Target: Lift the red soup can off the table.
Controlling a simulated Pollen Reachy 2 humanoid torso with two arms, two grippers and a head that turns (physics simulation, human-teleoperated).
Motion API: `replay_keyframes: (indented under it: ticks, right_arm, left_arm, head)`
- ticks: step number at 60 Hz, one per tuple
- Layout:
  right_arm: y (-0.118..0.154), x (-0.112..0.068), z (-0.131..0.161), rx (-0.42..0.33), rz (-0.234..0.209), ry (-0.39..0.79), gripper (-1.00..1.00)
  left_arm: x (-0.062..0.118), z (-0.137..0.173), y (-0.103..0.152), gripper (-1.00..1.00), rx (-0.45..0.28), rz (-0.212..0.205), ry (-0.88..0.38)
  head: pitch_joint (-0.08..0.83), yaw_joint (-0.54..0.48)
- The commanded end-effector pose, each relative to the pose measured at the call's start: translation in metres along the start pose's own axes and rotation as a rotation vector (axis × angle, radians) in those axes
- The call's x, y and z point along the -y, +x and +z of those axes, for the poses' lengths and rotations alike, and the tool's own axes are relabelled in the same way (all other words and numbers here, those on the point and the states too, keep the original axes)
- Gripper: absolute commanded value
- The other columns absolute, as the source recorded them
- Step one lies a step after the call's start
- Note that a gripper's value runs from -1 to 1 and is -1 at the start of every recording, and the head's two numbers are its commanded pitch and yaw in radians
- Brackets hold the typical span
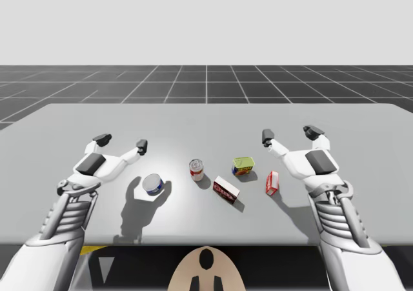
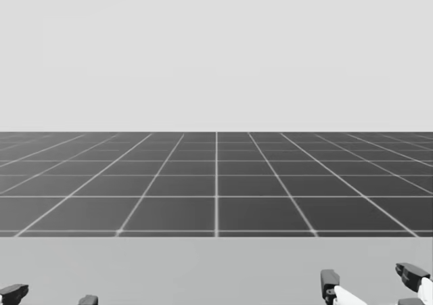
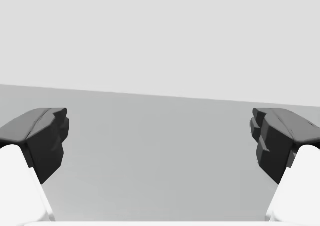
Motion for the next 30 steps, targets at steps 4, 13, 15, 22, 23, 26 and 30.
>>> replay_keyframes:
  ticks: [4, 13, 15, 22, 23, 26, 30]
  right_arm:
    - [0.0001, -0.0031, 0.0011, 0.013, -0.003, -0.004, -1.0]
    - [0.0, -0.0026, -0.0007, -0.005, 0.004, -0.004, -1.0]
    - [-0.0004, -0.0023, -0.0009, -0.005, 0.008, -0.008, -1.0]
    - [-0.0011, -0.002, -0.0016, -0.007, 0.021, -0.017, -1.0]
    - [-0.0013, -0.002, -0.0018, -0.007, 0.022, -0.018, -1.0]
    - [-0.0019, -0.0019, -0.0022, -0.007, 0.029, -0.02, -1.0]
    - [-0.0024, -0.0019, -0.0028, -0.006, 0.035, -0.023, -1.0]
  left_arm:
    - [0.0011, 0.0, -0.0009, -1.0, 0.001, -0.01, 0.002]
    - [0.0011, 0.0005, -0.0002, -1.0, 0.0, -0.007, 0.001]
    - [0.0012, 0.0006, -0.0002, -1.0, -0.001, -0.007, 0.001]
    - [0.0011, 0.0008, -0.0001, -1.0, 0.0, -0.009, 0.0]
    - [0.001, 0.0008, -0.0001, -1.0, -0.001, -0.009, 0.0]
    - [0.0006, 0.0008, -0.0003, -1.0, -0.001, -0.009, -0.001]
    - [0.0002, 0.0005, -0.0005, -1.0, -0.001, -0.01, -0.001]
  head:
    - [0.022, 0.0]
    - [0.1, 0.0]
    - [0.125, 0.0]
    - [0.23, -0.01]
    - [0.239, -0.01]
    - [0.281, -0.01]
    - [0.333, -0.01]
